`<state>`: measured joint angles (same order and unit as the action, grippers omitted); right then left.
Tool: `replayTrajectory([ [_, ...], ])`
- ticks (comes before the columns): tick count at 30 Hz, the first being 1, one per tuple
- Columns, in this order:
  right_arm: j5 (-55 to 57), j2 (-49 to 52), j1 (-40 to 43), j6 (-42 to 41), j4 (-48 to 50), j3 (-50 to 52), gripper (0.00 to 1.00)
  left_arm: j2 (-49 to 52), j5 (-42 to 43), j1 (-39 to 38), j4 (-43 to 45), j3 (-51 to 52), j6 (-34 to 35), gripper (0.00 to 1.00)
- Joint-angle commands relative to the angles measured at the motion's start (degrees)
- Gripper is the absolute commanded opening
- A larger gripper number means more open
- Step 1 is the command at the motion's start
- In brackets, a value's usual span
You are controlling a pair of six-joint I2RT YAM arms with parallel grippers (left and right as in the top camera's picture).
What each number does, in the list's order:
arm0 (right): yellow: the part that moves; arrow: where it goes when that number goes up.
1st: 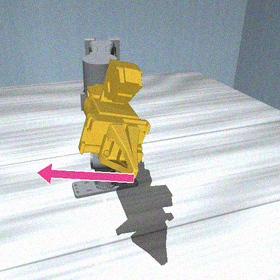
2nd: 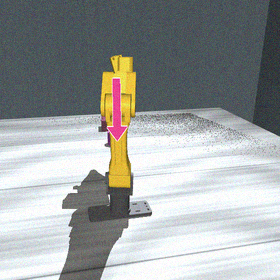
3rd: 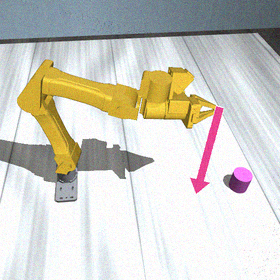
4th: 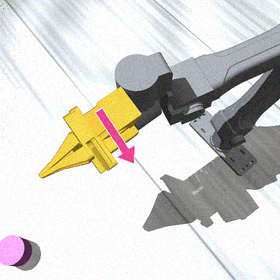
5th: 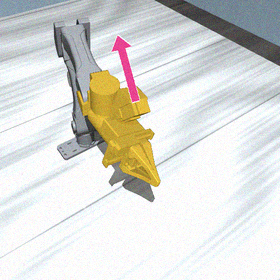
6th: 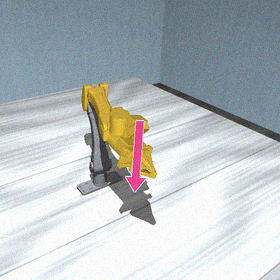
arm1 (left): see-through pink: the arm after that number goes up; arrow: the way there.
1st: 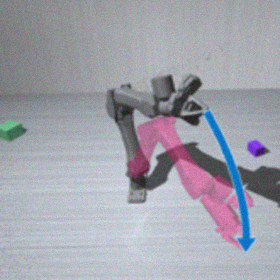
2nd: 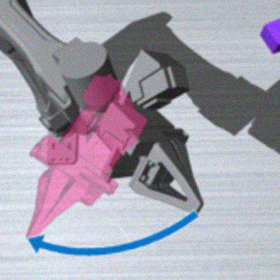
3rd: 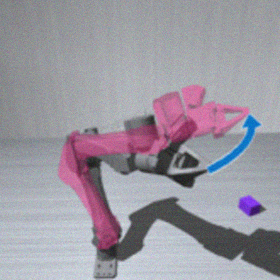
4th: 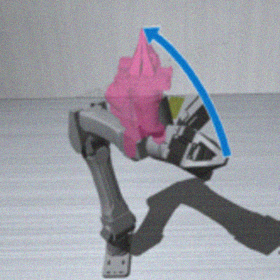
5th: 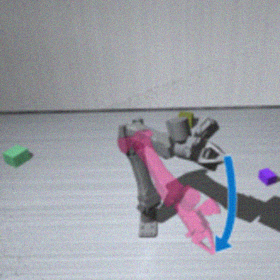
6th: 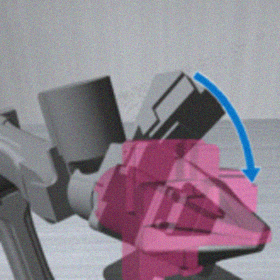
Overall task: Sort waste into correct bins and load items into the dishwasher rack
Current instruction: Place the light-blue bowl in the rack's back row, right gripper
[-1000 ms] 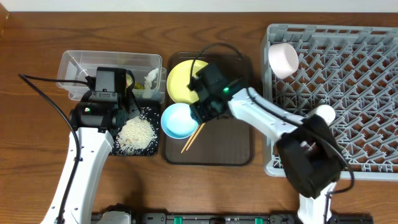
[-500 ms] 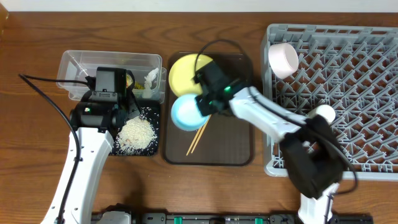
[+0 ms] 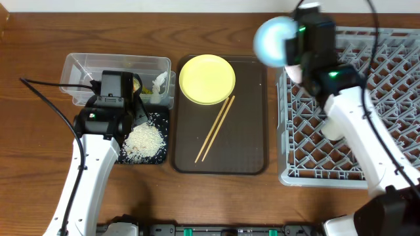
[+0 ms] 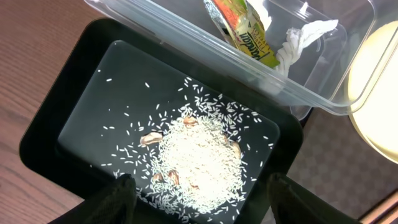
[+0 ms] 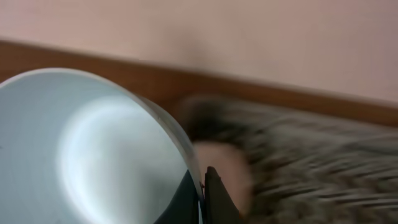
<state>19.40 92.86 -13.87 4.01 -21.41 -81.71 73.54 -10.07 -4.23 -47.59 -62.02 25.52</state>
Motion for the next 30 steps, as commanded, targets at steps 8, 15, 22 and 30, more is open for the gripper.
replayTrajectory([
  [8,18.25,4.94,10.05,33.51,16.31,-0.39,0.01,-0.17,-0.90,0.20,0.11,-0.42,0.13,0.70],
  [15,24.20,12.74,14.05,46.03,25.42,-0.39,0.01,-0.17,-0.90,0.20,0.09,-0.42,0.11,0.71],
  [22,25.00,17.59,14.99,45.75,28.72,-0.39,0.01,-0.17,-0.90,0.20,0.07,-0.42,0.11,0.71],
  [30,27.56,20.96,14.97,42.86,28.13,-0.35,0.01,-0.17,-0.44,0.20,0.09,-0.42,0.13,0.71],
])
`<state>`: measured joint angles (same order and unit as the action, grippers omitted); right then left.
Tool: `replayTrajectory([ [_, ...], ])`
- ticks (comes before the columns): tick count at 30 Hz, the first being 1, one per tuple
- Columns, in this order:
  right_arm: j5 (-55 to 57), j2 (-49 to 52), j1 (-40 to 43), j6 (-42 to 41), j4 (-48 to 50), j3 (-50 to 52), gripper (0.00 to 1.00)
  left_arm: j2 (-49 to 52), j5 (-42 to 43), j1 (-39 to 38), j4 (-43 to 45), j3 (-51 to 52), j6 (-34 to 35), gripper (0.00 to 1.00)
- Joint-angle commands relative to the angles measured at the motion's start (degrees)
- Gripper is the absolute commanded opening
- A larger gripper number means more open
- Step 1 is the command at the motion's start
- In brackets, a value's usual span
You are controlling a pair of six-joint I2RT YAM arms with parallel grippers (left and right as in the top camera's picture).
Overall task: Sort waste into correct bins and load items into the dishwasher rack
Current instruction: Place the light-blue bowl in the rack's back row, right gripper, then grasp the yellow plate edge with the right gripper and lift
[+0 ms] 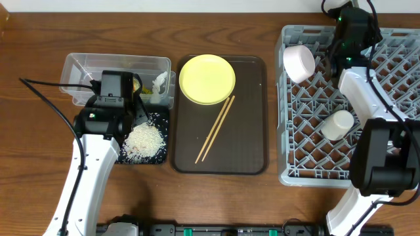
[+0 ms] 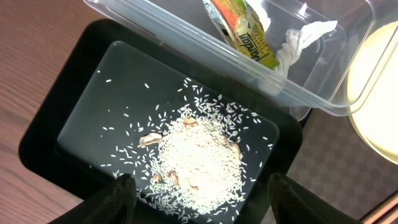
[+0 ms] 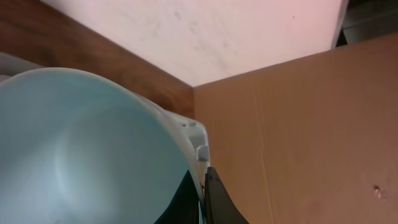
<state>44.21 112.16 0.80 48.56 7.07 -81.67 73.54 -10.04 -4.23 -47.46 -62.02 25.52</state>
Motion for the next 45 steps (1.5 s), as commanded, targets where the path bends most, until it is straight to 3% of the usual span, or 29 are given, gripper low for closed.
replayTrajectory([
  [1,3.26,2.01,0.33,-2.69,-0.63,-0.39,0.01,-0.17,-0.46,0.20,-0.04,-0.42,0.13,0.71],
  [7,3.93,2.36,0.24,-6.88,-3.48,-0.37,0.01,-0.17,-0.46,0.20,-0.04,-0.42,0.13,0.71],
  [11,0.37,2.36,-0.55,-11.10,-10.45,-0.37,0.01,-0.17,-0.46,0.20,-0.04,-0.42,0.13,0.71],
  [26,-1.60,-1.20,-4.87,-39.50,-31.32,-0.39,0.01,-0.17,-0.44,0.20,-0.07,-0.42,0.13,0.71],
  [28,-3.39,-2.43,-5.03,-41.75,-33.16,-0.39,0.11,-0.17,-0.44,0.20,-0.07,-0.42,0.13,0.71],
  [31,-10.45,-4.98,-5.16,-44.41,-37.07,-0.39,0.36,-0.17,-0.02,0.20,-0.07,-0.42,0.09,0.71],
  [34,-17.88,-7.17,-5.18,-45.16,-39.87,-0.39,0.47,-0.17,0.37,0.20,-0.07,-0.42,0.11,0.71],
  [38,-30.86,-10.80,-5.57,-45.16,-42.27,-0.39,0.52,-0.17,0.37,0.20,-0.07,-0.42,0.09,0.71],
  [45,-56.28,-14.47,-9.79,-48.74,-40.39,-0.39,0.53,-0.17,0.37,0.20,-0.04,-0.42,0.11,0.71],
])
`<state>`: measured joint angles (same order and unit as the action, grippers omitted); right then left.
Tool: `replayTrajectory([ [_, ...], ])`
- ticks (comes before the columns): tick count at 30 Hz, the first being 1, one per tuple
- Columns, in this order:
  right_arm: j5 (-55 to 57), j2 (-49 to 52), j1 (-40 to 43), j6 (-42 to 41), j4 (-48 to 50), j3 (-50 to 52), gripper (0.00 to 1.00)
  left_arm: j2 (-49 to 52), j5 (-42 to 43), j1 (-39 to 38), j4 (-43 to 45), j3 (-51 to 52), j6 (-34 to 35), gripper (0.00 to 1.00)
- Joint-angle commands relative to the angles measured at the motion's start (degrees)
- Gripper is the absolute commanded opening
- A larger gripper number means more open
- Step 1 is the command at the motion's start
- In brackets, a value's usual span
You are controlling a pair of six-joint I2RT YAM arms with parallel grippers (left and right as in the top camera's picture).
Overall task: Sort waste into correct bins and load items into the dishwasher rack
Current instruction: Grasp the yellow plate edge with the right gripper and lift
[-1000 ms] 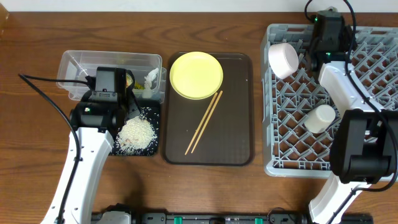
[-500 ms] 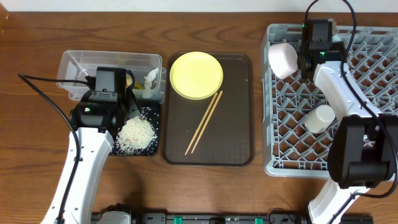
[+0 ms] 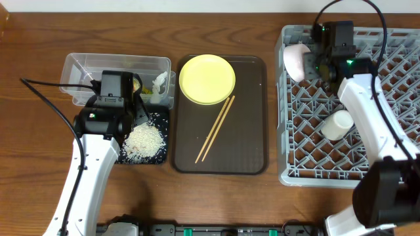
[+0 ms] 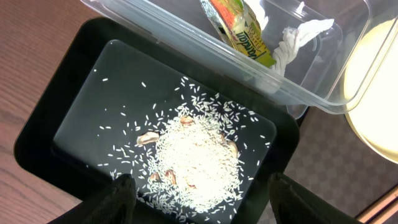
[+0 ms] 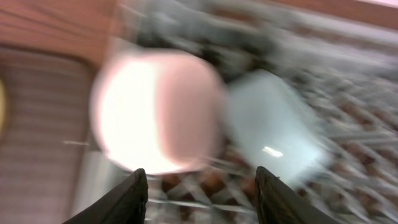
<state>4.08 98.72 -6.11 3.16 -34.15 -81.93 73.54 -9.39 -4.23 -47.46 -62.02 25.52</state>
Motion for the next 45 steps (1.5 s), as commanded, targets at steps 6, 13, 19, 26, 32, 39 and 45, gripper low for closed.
replayTrajectory([
  [6,-17.16,0.85,-9.62,-3.39,3.28,-0.11,0.56,-0.17,-0.28,0.20,-0.07,-0.39,0.11,0.71],
  [13,-9.57,6.69,-16.68,-8.63,8.48,-0.11,0.56,-0.13,-0.28,0.20,-0.07,-0.31,0.11,0.71],
  [19,-4.52,13.25,-19.71,-13.90,12.33,-0.11,0.53,-0.13,-0.28,0.20,-0.04,-0.09,0.11,0.71],
  [26,-3.06,20.04,-21.35,-18.14,17.49,-0.11,0.46,-0.13,-0.28,0.20,-0.04,-0.09,0.11,0.71],
  [32,-0.02,24.72,-21.40,-24.02,18.62,-0.11,0.44,-0.13,-0.28,0.20,-0.04,-0.09,0.11,0.72],
  [39,0.22,26.10,-21.40,-25.46,21.51,-0.13,0.17,-0.13,-0.28,0.20,-0.04,-0.09,0.11,0.71],
  [45,0.26,24.55,-20.87,-25.42,24.76,-0.48,0.01,-0.13,-0.28,0.20,-0.04,-0.09,0.11,0.71],
])
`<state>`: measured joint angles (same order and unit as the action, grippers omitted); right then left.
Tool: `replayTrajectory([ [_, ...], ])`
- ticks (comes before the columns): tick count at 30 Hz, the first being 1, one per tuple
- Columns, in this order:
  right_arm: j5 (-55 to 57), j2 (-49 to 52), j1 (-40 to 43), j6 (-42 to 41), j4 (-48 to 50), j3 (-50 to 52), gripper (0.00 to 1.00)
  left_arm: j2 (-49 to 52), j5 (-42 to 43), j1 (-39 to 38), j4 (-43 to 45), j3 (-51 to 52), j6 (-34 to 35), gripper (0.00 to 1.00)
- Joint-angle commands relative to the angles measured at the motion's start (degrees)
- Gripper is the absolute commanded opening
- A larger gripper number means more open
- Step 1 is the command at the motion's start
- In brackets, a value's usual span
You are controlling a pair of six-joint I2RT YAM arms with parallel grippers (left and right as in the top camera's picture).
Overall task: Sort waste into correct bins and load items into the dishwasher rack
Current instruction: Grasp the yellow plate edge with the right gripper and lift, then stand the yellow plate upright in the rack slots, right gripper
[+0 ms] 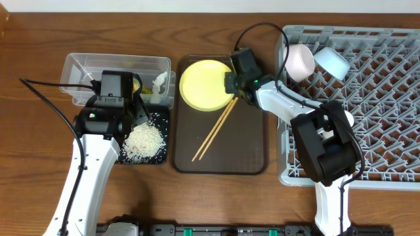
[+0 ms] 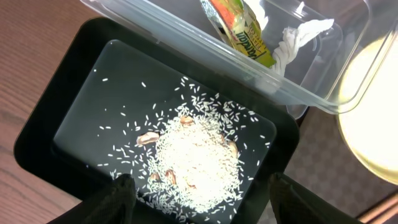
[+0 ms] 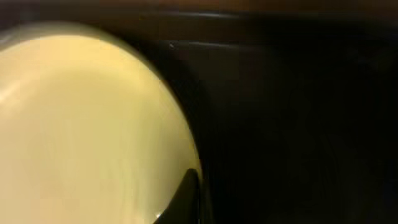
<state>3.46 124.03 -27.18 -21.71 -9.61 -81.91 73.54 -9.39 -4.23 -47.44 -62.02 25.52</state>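
Observation:
A yellow plate (image 1: 205, 82) lies at the back of the brown tray (image 1: 246, 151), with two chopsticks (image 1: 213, 130) slanting beside it. My right gripper (image 1: 231, 85) reaches across from the rack and is shut on the plate's right rim (image 3: 93, 124); one dark finger (image 3: 186, 196) lies over the edge. A pink cup (image 1: 300, 60) and a light blue cup (image 1: 331, 60) sit in the grey dishwasher rack (image 1: 394, 164). My left gripper (image 2: 202, 205) hangs open over the black bin (image 2: 93, 93) with rice (image 2: 199, 162) in it.
A clear bin (image 1: 79, 65) behind the black one holds a snack wrapper (image 2: 239, 31) and a crumpled tissue (image 2: 298, 37). A white cup (image 1: 346, 118) shows in the rack behind my right arm. Wooden tabletop surrounds everything.
My right gripper was open over the rack's back left corner by the pink and blue cups. Now it is at the tray, shut on the yellow plate's right rim. The left arm is unmoved.
My right gripper first held the light blue cup in the air near the rack's left corner, then over the rack's back edge. Later it was open with the cup left in the rack beside the pink one. Now it grips the yellow plate. The left gripper stayed open over the rice bin.

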Motion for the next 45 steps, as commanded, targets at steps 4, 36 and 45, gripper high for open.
replayTrajectory([
  [4,3.93,-5.38,1.81,1.38,-0.09,-0.72,0.01,-0.13,-0.28,0.20,-0.04,-0.09,0.11,0.71],
  [36,21.99,-40.35,25.49,54.29,-33.64,-0.39,0.01,-0.13,-0.28,0.20,-0.07,-0.09,0.11,0.71],
  [45,22.32,-40.33,25.07,50.40,-36.48,4.07,0.01,-0.13,-0.28,0.20,-0.07,-0.09,0.11,0.71],
])
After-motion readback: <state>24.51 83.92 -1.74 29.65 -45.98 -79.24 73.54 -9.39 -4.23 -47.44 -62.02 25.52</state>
